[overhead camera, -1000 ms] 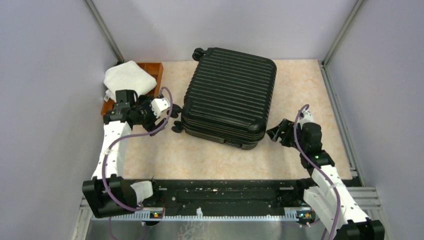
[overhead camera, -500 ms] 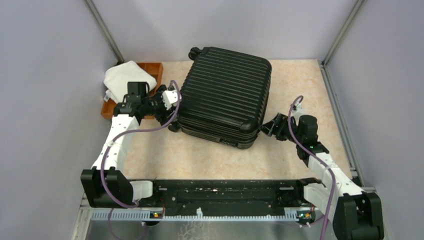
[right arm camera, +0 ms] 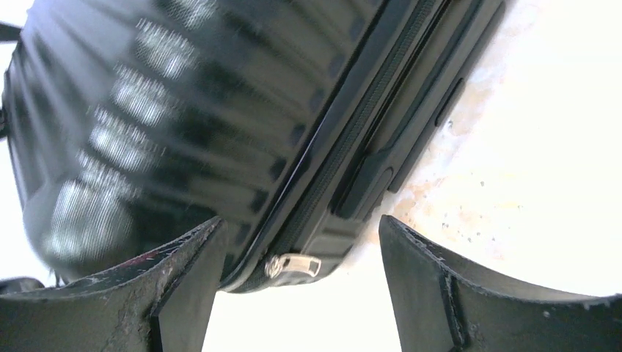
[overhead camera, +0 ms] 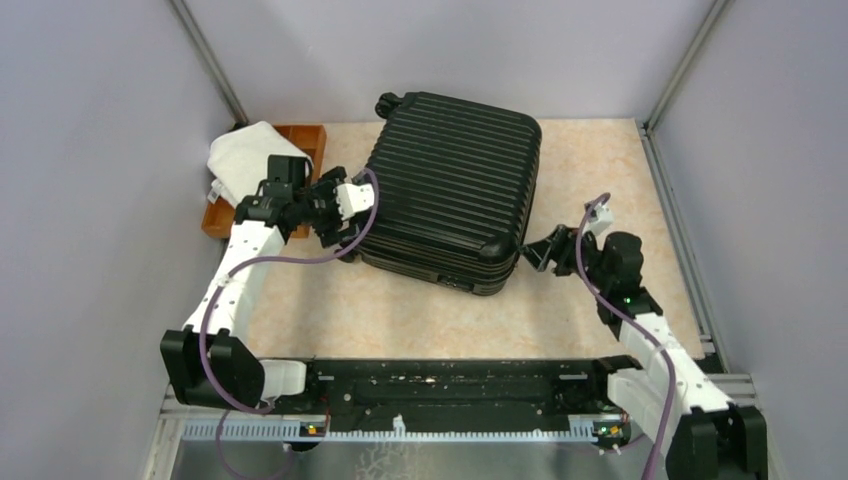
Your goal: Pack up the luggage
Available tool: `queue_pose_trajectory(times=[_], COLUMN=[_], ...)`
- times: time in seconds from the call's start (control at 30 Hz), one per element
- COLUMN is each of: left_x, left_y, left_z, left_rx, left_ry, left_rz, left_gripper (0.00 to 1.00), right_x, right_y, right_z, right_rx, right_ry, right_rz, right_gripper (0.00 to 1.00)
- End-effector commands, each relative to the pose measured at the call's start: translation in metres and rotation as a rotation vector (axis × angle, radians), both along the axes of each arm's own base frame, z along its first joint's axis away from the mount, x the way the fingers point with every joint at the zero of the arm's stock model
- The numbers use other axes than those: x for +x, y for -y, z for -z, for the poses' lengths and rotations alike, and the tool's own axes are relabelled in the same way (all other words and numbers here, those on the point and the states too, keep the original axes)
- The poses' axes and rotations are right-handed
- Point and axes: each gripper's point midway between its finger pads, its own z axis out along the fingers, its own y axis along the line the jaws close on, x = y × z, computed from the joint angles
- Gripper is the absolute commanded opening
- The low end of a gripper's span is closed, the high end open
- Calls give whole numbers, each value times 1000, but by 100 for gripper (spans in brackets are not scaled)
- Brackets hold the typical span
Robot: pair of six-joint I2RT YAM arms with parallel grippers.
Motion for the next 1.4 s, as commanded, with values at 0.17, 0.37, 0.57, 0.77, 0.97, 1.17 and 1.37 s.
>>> queue_pose_trajectory(times=[0.17,0.37,0.57,0.77,0.97,1.17,1.37], left_x=[-5,1,17,33,45,55,75], left_y=[-12,-26,-13,-17,-13,-10,-13], left_z=[-35,-15,-13,1,-10,-19,-31], left_rx=[42,113,56,95,74,48,16], left_ry=[-7,-10,49,37,94,91,126], left_rz=[83,76,108,102,100,70,-17], left_gripper=[92,91,93,92,79,55,32], right_x=[-26,-27,-14,-2,-7,-10,-5], right_y=[-13,-20,-29,-36,-44,-40,-8], right_z=[3,10,21,26,35,44,46], right_rx=[28,28,-104,-94,-73,-73,-105], right_ry=[107,155,212,229,251,217,227], right_rz=[-109,-155,-171,-186,-224,-194,5], right_gripper=[70,70,71,70,61,52,57])
